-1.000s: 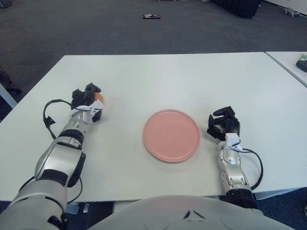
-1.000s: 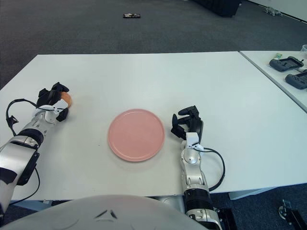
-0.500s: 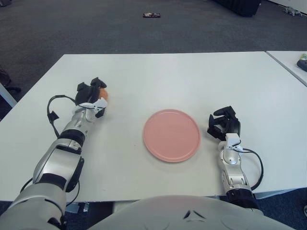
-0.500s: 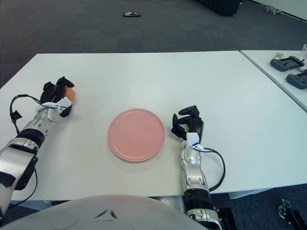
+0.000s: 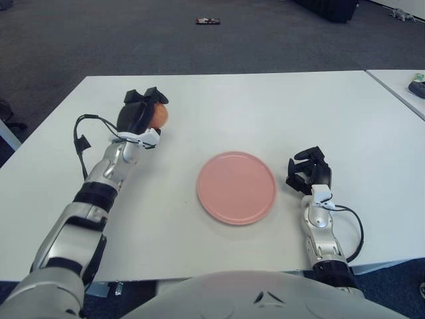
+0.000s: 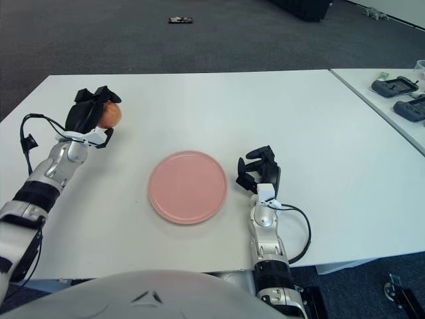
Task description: Put the apple into the plate.
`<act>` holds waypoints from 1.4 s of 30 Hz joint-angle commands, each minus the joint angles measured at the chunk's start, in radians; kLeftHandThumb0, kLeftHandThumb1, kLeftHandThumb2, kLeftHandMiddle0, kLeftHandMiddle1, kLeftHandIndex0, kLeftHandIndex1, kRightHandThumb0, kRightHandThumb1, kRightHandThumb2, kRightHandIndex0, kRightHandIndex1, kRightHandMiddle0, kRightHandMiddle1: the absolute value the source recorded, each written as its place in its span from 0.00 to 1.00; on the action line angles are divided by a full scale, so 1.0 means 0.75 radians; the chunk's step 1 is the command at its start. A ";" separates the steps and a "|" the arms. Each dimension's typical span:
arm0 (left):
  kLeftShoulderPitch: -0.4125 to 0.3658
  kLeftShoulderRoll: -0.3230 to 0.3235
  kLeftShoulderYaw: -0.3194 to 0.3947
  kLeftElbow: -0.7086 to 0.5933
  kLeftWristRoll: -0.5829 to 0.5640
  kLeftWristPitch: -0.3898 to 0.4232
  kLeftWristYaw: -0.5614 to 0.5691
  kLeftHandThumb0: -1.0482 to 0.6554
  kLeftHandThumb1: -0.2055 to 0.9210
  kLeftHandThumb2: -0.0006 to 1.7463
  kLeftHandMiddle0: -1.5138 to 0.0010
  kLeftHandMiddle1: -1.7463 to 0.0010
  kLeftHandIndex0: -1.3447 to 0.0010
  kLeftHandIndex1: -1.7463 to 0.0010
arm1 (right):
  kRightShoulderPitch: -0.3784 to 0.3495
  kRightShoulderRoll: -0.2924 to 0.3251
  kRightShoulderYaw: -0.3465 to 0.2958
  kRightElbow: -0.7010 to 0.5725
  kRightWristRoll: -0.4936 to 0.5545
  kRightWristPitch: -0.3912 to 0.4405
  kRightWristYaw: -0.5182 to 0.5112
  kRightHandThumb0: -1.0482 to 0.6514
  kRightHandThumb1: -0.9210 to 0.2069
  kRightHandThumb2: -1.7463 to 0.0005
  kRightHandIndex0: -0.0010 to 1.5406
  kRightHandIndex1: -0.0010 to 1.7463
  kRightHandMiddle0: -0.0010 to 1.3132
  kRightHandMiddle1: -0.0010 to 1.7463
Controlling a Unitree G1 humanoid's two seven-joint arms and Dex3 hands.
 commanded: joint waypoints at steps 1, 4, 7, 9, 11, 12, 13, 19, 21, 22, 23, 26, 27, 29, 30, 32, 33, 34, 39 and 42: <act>0.033 -0.002 0.028 -0.149 -0.012 -0.039 -0.033 0.61 0.13 0.97 0.37 0.09 0.51 0.00 | 0.020 -0.004 -0.001 0.043 0.001 0.032 0.010 0.37 0.35 0.39 0.47 0.86 0.34 1.00; 0.059 -0.016 0.023 -0.220 0.007 -0.053 -0.042 0.61 0.11 0.98 0.36 0.10 0.49 0.00 | 0.020 -0.003 -0.002 0.043 0.000 0.032 0.010 0.37 0.34 0.39 0.47 0.86 0.34 1.00; 0.083 -0.030 0.015 -0.275 0.031 -0.064 -0.044 0.61 0.10 0.98 0.35 0.11 0.49 0.00 | 0.019 -0.001 -0.002 0.043 -0.002 0.037 0.009 0.37 0.34 0.40 0.47 0.86 0.33 1.00; 0.115 -0.049 -0.010 -0.341 0.063 -0.080 -0.041 0.61 0.10 0.98 0.35 0.11 0.48 0.00 | 0.019 0.000 -0.002 0.042 -0.004 0.043 0.008 0.37 0.34 0.40 0.47 0.86 0.33 1.00; 0.157 -0.066 -0.033 -0.412 0.080 -0.097 -0.057 0.61 0.09 0.98 0.35 0.11 0.48 0.00 | 0.019 0.001 -0.002 0.043 -0.004 0.039 0.007 0.37 0.34 0.40 0.47 0.86 0.33 1.00; 0.176 -0.069 -0.042 -0.439 0.081 -0.113 -0.069 0.61 0.09 0.99 0.34 0.12 0.48 0.00 | 0.019 0.002 -0.002 0.043 -0.004 0.037 0.006 0.37 0.34 0.40 0.47 0.86 0.33 1.00; 0.190 -0.071 -0.047 -0.458 0.082 -0.123 -0.079 0.61 0.09 0.99 0.34 0.11 0.48 0.00 | 0.019 0.003 -0.001 0.042 -0.003 0.036 0.006 0.37 0.34 0.40 0.47 0.87 0.33 1.00; 0.277 -0.087 -0.071 -0.554 0.097 -0.167 -0.146 0.61 0.08 1.00 0.34 0.10 0.48 0.00 | 0.019 0.002 0.000 0.048 0.000 0.023 0.011 0.37 0.35 0.39 0.47 0.87 0.34 1.00; 0.310 -0.105 -0.098 -0.579 0.101 -0.189 -0.173 0.61 0.08 1.00 0.35 0.10 0.48 0.00 | 0.018 0.000 0.000 0.053 0.001 0.013 0.012 0.37 0.35 0.39 0.47 0.87 0.34 1.00; 0.319 -0.116 -0.116 -0.581 0.098 -0.204 -0.188 0.61 0.09 1.00 0.35 0.09 0.48 0.00 | 0.017 -0.001 -0.001 0.056 0.000 0.008 0.012 0.37 0.35 0.39 0.47 0.87 0.34 1.00; 0.326 -0.125 -0.126 -0.582 0.095 -0.214 -0.199 0.61 0.09 1.00 0.35 0.09 0.48 0.00 | 0.017 -0.001 -0.001 0.058 0.000 0.005 0.013 0.37 0.35 0.39 0.47 0.87 0.34 1.00; 0.331 -0.155 -0.177 -0.567 0.081 -0.272 -0.236 0.61 0.09 1.00 0.35 0.09 0.48 0.00 | 0.016 -0.002 -0.001 0.061 -0.001 0.001 0.014 0.37 0.35 0.39 0.47 0.87 0.34 1.00; 0.332 -0.160 -0.187 -0.564 0.078 -0.286 -0.248 0.61 0.09 1.00 0.35 0.09 0.48 0.00 | 0.016 -0.002 -0.002 0.062 0.000 0.001 0.014 0.37 0.35 0.39 0.47 0.88 0.34 1.00; 0.337 -0.167 -0.199 -0.565 0.072 -0.306 -0.271 0.61 0.09 1.00 0.35 0.09 0.48 0.00 | 0.016 -0.002 -0.002 0.062 0.000 0.003 0.016 0.37 0.35 0.39 0.47 0.88 0.34 1.00; 0.344 -0.168 -0.209 -0.569 0.069 -0.316 -0.289 0.61 0.09 1.00 0.35 0.09 0.48 0.00 | 0.016 -0.002 -0.003 0.060 0.000 0.007 0.016 0.37 0.35 0.39 0.47 0.88 0.34 1.00; 0.356 -0.166 -0.228 -0.570 0.071 -0.332 -0.326 0.61 0.09 1.00 0.35 0.09 0.48 0.00 | 0.017 -0.003 -0.004 0.057 -0.001 0.016 0.016 0.37 0.35 0.39 0.47 0.88 0.34 1.00; 0.362 -0.165 -0.235 -0.569 0.074 -0.338 -0.343 0.61 0.09 1.00 0.35 0.09 0.48 0.00 | 0.018 -0.003 -0.004 0.056 -0.002 0.020 0.016 0.37 0.35 0.39 0.47 0.88 0.34 1.00; 0.365 -0.164 -0.243 -0.563 0.081 -0.344 -0.357 0.61 0.09 1.00 0.35 0.10 0.48 0.00 | 0.018 -0.003 -0.004 0.054 -0.003 0.024 0.016 0.37 0.35 0.39 0.47 0.88 0.34 1.00; 0.345 -0.157 -0.290 -0.498 0.188 -0.397 -0.360 0.61 0.09 1.00 0.34 0.10 0.48 0.00 | 0.021 -0.005 -0.003 0.046 -0.010 0.044 0.015 0.37 0.35 0.39 0.47 0.89 0.34 1.00; 0.336 -0.153 -0.296 -0.491 0.218 -0.414 -0.365 0.61 0.09 1.00 0.35 0.09 0.48 0.00 | 0.021 -0.005 -0.003 0.045 -0.009 0.046 0.016 0.37 0.34 0.39 0.46 0.90 0.34 1.00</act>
